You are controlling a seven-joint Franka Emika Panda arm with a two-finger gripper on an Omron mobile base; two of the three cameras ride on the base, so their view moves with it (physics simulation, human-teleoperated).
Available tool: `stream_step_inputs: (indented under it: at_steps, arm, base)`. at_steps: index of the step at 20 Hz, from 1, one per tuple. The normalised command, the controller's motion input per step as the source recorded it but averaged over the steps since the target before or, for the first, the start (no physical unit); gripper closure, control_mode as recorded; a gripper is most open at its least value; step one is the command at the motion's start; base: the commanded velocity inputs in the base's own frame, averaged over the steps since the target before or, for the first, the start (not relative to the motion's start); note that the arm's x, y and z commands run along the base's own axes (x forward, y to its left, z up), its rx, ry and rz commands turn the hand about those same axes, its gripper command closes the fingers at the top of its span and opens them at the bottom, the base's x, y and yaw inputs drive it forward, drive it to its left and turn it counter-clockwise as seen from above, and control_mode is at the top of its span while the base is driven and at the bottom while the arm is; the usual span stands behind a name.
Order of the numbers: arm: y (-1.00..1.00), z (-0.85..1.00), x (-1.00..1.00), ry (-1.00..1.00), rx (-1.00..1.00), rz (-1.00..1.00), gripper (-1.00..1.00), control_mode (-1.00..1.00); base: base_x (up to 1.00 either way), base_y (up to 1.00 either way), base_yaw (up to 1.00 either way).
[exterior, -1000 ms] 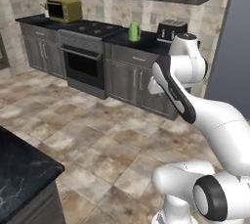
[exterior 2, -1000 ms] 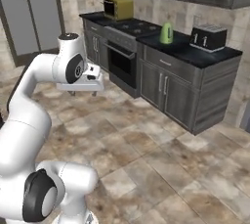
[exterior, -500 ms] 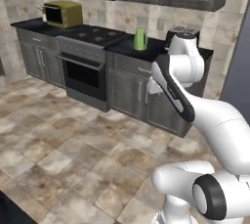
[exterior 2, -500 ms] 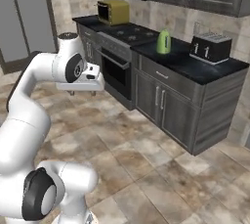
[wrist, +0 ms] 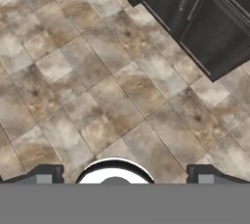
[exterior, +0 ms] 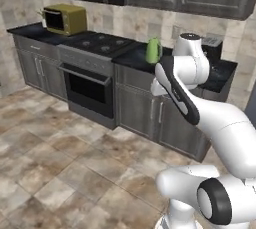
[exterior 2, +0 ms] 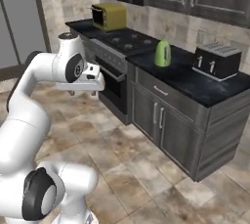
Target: Navigate to the microwave.
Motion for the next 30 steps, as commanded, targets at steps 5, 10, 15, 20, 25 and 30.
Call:
stream_step_inputs:
  at_steps: [5,10,15,20,25,30]
  arm:
    - [0.0,0.0,0.0,0.0,0.0,0.0,-1.0,1.0]
    - [0.0,0.0,0.0,0.0,0.0,0.0,-1.0,1.0]
    - [0.0,0.0,0.0,0.0,0.0,0.0,-1.0,1.0]
    - [0.0,0.0,0.0,0.0,0.0,0.0,-1.0,1.0]
    - [0.0,0.0,0.0,0.0,0.0,0.0,-1.0,1.0]
    - [0.0,0.0,0.0,0.0,0.0,0.0,-1.0,1.0]
  base:
    - [1.0,0.0,0.01]
    - [1.0,0.32,-0.04]
    - [1.0,0.7,-0.13]
    - [1.0,0.98,-0.23]
    - [1.0,1.0,-0.48]
    - [1.0,1.0,-0.5]
